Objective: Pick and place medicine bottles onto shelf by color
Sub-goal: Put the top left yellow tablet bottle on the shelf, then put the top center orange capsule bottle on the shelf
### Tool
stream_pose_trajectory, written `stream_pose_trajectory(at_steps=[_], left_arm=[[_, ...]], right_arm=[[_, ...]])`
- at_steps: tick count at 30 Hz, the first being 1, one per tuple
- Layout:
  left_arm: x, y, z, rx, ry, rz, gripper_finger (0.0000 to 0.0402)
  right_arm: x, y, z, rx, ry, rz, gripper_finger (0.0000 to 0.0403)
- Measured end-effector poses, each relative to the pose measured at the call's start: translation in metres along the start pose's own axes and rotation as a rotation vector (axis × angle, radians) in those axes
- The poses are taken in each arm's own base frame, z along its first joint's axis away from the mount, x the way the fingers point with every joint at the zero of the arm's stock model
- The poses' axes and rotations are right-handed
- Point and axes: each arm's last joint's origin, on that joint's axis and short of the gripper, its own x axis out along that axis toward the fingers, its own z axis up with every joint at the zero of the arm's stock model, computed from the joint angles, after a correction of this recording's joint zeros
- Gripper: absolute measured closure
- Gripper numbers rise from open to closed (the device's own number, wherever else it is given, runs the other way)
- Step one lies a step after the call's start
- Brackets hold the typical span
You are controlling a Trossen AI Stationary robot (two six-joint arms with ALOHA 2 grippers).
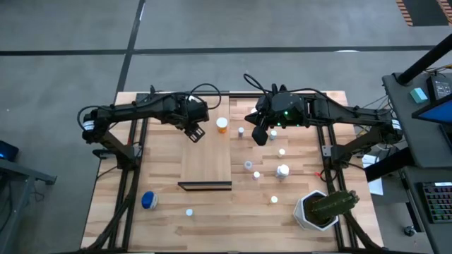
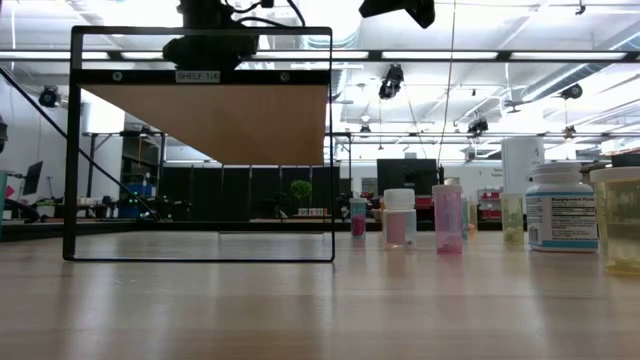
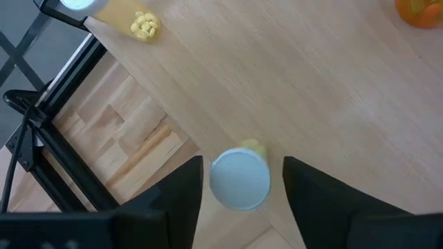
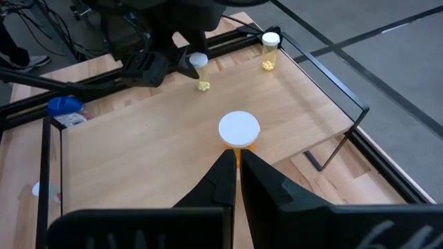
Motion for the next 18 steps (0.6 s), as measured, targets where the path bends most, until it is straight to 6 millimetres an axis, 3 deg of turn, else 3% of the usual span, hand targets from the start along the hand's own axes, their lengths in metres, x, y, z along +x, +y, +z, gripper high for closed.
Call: stream_pose_trajectory(at_steps=[7,13,18], left_arm=[[-0.021,0.011,-0.005,-0.009,-0.021,-0.03,0.0203],[-0.055,0.031,-0.013,-0.059,-0.14,-0.124,0.0202],[-0.084,0.044,-0.015,-0.116,-0.332,-0.239,0.0202]], right_arm=[[0.001,-0.007,0.0,0.089,0.01,-0.021,0.0392],[0.012,-0.036,-0.015,0.204,0.162,-0.152,0.0394],[0.042,-0.07,-0.033,0.379,0.251,-0.217,0.0394]])
